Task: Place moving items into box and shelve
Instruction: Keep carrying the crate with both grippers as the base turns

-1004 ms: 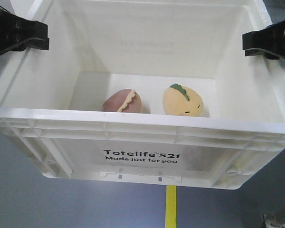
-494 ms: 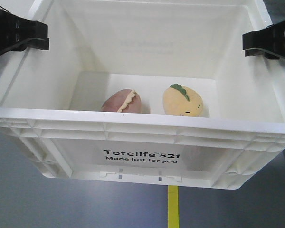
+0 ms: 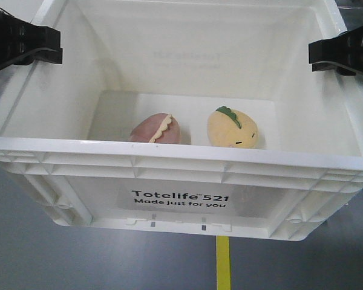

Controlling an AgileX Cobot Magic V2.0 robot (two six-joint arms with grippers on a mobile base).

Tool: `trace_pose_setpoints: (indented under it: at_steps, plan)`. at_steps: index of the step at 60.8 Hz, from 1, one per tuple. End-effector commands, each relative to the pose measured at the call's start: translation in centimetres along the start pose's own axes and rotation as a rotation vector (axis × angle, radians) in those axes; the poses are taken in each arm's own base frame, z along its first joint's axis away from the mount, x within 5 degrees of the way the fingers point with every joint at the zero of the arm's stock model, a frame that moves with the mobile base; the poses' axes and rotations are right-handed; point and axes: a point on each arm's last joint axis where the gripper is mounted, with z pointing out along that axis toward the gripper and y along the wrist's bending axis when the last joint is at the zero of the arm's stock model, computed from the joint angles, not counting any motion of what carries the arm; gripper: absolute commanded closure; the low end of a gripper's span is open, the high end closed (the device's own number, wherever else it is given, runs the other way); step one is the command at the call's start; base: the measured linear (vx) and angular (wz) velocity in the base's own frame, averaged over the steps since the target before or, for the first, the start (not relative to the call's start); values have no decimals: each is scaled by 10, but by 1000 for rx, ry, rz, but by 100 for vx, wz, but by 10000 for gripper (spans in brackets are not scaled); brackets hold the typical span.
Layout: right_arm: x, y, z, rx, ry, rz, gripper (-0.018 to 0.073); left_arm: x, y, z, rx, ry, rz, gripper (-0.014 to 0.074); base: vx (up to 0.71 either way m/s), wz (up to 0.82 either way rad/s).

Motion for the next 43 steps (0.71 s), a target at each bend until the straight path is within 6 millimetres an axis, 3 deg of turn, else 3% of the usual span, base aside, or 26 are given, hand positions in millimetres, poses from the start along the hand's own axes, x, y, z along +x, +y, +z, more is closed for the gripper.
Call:
trace_pose_setpoints:
  at_steps: [1,43]
  plan:
    - [-20,-1,-22,6,-201,-37,564,-20,-9,-30,45,-220,11,603,43,-4]
    - [-20,-1,-22,6,-201,-37,564,-20,-9,-30,45,-220,11,603,44,-4]
